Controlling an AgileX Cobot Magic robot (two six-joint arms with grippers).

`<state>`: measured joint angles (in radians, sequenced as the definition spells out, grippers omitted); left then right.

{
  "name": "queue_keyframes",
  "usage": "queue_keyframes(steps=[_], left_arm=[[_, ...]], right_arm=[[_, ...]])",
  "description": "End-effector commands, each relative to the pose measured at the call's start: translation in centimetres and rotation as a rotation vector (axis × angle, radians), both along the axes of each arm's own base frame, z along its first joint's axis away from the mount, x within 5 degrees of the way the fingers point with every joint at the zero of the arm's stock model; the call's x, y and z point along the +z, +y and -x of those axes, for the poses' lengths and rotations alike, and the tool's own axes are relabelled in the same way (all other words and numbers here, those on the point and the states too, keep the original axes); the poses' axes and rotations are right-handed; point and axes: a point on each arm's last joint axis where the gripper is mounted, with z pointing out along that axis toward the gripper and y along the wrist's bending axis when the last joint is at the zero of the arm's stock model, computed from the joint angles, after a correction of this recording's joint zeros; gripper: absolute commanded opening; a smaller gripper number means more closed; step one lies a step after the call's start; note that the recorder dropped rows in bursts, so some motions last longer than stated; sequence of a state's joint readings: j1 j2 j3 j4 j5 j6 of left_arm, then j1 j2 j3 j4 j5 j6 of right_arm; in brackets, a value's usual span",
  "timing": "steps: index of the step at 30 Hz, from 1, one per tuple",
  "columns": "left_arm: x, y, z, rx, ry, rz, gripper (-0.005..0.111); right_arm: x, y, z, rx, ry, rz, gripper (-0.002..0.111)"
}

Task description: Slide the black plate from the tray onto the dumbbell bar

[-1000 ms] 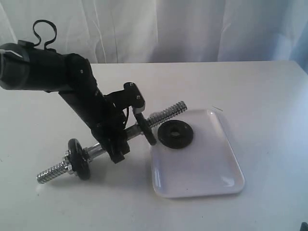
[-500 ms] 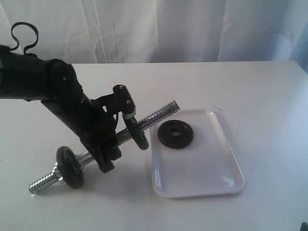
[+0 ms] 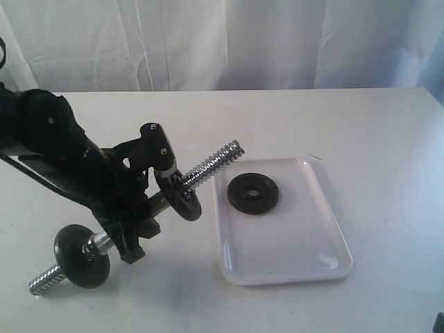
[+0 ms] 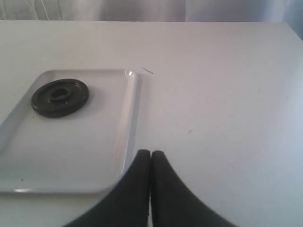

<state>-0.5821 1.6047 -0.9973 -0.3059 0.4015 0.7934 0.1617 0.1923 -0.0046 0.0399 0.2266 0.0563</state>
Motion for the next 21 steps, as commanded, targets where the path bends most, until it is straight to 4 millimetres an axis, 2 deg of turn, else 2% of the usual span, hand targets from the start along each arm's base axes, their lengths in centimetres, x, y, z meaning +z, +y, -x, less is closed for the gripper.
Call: queue_keyframes(steps=[1,4,7,9,10,12,13,14,15,16,17,18,21], left_arm=[[2.7,0.1,0.4,0.068,-0.082,0.120,0.000],[2.3,0.4,0.8,0.075,-0.084,0.115,0.000],[2.3,0.6,0.9,0.079,-0.092,0.118,0.000],[2.3,0.6,0.8,0.087,-0.109,0.124,0.000],[2.3,0.6,0.8,0.087,-0.109,0.124,0.000],[2.3,0.6,0.8,0.087,-0.109,0.124,0.000],[2.3,0.6,0.9,0.088,-0.108,0.125,0.000],[2.3,0.6,0.8,0.089,-0.110,0.126,0.000],[2.4,0.6,0.8,0.091,-0.117,0.129,0.000],[2.4,0.6,0.7,0.093,-0.122,0.131,0.000],[2.4,0.6,0.7,0.096,-0.128,0.133,0.000],[2.4,0.6,0.7,0.097,-0.130,0.134,0.000],[2.4,0.6,0.6,0.098,-0.130,0.134,0.000]], right_arm=[[1.2,0.0,-0.3,-0.088,-0.089,-0.341,0.000],[2.4,-0.1,-0.5,-0.141,-0.170,-0.677,0.000],[3.2,-0.2,-0.5,-0.130,-0.245,-0.720,0.000],[3.5,-0.3,-0.5,-0.134,-0.260,-0.832,0.000],[4.3,-0.3,-0.4,-0.104,-0.348,-0.836,0.000],[6.2,0.0,-0.5,-0.048,-0.392,-0.712,0.000],[8.6,0.3,-1.2,-0.038,-0.365,-0.601,0.000],[9.9,0.4,-1.8,-0.045,-0.337,-0.548,0.000],[12.1,0.5,-3.5,-0.062,-0.280,-0.445,0.000],[13.2,0.6,-4.7,-0.074,-0.246,-0.388,0.000],[14.8,0.9,-7.2,-0.089,-0.179,-0.287,0.000],[15.8,1.1,-8.3,-0.079,-0.171,-0.226,0.000],[16.5,2.1,-12.8,-0.054,-0.031,-0.046,0.000]])
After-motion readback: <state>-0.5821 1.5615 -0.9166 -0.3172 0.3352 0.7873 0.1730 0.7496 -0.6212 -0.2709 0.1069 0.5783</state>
